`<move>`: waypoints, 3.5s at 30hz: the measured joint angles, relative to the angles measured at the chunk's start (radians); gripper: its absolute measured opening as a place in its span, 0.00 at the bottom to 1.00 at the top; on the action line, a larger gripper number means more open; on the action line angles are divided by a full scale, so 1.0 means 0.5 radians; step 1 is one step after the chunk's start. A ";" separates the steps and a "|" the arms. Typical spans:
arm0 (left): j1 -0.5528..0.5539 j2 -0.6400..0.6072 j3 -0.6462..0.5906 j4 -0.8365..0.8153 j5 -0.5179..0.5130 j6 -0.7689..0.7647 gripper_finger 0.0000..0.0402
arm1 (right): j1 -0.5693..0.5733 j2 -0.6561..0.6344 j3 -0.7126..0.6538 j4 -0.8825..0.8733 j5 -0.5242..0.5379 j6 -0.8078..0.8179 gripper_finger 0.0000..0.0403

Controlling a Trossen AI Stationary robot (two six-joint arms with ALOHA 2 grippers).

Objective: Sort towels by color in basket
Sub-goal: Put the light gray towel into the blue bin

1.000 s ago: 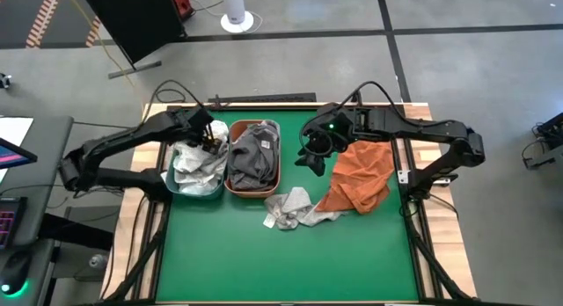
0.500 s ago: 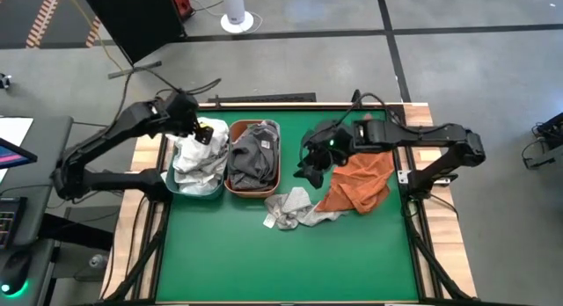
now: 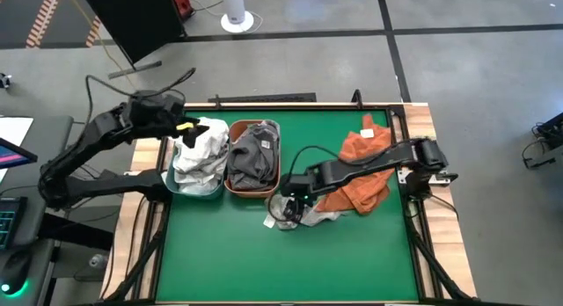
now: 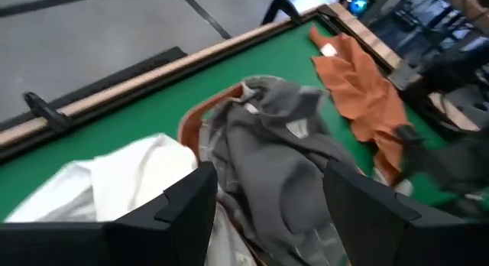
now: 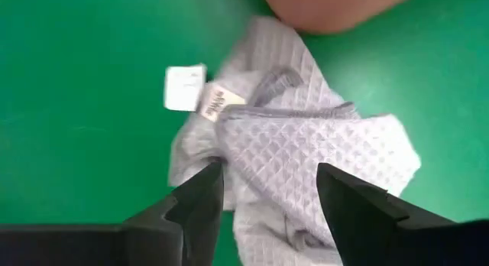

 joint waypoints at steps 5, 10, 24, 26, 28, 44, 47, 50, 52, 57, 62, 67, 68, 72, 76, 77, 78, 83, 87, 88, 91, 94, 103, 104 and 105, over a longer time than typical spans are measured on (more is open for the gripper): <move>-0.069 -0.099 0.000 -0.091 0.005 -0.031 0.57 | 0.016 0.214 0.004 -0.037 0.009 0.022 0.58; -0.101 -0.154 0.000 -0.172 0.004 -0.049 0.57 | 0.030 0.361 0.014 -0.071 0.006 0.063 0.58; -0.103 -0.176 0.000 -0.047 0.004 0.214 0.57 | -0.031 0.149 -0.005 -0.143 -0.016 0.038 0.07; -0.103 -0.176 0.000 0.059 0.012 0.275 0.57 | -0.062 -0.012 -0.003 -0.151 -0.009 0.037 0.07; -0.105 -0.176 0.000 0.160 0.014 0.323 0.57 | -0.091 -0.175 0.000 -0.145 0.039 0.037 0.07; -0.401 0.139 -0.326 1.613 0.479 0.352 0.57 | -0.420 -0.962 0.004 1.205 0.056 -0.572 0.07; -0.473 0.306 -0.333 1.888 0.476 0.336 0.57 | -0.494 -0.934 0.004 1.352 0.044 -0.592 0.07; -0.525 0.487 -0.334 2.145 0.471 0.327 0.57 | -0.550 -0.875 0.004 1.450 -0.089 -0.594 0.07; -0.540 0.604 -0.334 2.311 0.450 0.313 0.57 | -0.581 -0.831 0.004 1.528 -0.182 -0.593 0.07; -0.546 0.811 -0.334 2.563 0.308 0.280 0.57 | -0.612 -0.740 0.004 1.742 -0.338 -0.564 0.07; -0.547 0.903 -0.334 2.722 0.231 0.262 0.57 | -0.621 -0.731 0.004 1.775 -0.395 -0.559 0.07; -0.547 0.977 -0.333 2.940 0.231 0.126 0.57 | -0.621 -0.732 0.005 1.773 -0.400 -0.559 0.14; -0.550 0.992 -0.333 2.997 0.233 0.110 0.57 | -0.621 -0.732 0.005 1.774 -0.407 -0.557 0.15; -0.556 1.022 -0.334 3.184 0.231 0.052 0.52 | -0.621 -0.733 0.008 1.756 -0.428 -0.557 0.17; -0.555 1.015 -0.334 3.256 0.223 0.052 0.34 | -0.618 -0.734 0.009 1.732 -0.429 -0.557 0.17; -0.553 1.004 -0.334 3.260 0.220 0.050 0.28 | -0.618 -0.734 0.009 1.728 -0.430 -0.557 0.17; -0.547 0.995 -0.334 3.276 0.219 0.049 0.21 | -0.618 -0.734 0.009 1.726 -0.437 -0.557 0.17; -0.499 0.913 -0.334 3.300 0.207 -0.013 0.03 | -0.618 -0.734 0.009 1.650 -0.470 -0.558 0.18; -0.454 0.808 -0.334 3.303 0.206 0.009 0.02 | -0.618 -0.734 0.009 1.513 -0.475 -0.552 0.20; -0.439 0.763 -0.334 3.301 0.208 0.027 0.02 | -0.618 -0.733 0.007 1.486 -0.476 -0.532 0.22; -0.392 0.585 -0.332 3.160 0.256 0.067 0.01 | -0.617 -0.734 0.007 1.400 -0.478 -0.520 0.26; -0.354 0.361 -0.332 2.770 0.276 0.074 0.01 | -0.617 -0.748 0.007 1.310 -0.478 -0.519 0.29; -0.256 -0.276 -0.332 1.421 0.251 -0.069 0.02 | -0.656 -0.751 0.007 1.286 -0.477 -0.520 0.30; -0.250 -0.330 -0.332 1.342 0.211 -0.096 0.02 | -0.665 -0.751 0.007 1.284 -0.477 -0.521 0.30; -0.243 -0.386 -0.332 1.262 0.165 -0.121 0.02 | -0.676 -0.751 0.007 1.284 -0.476 -0.520 0.30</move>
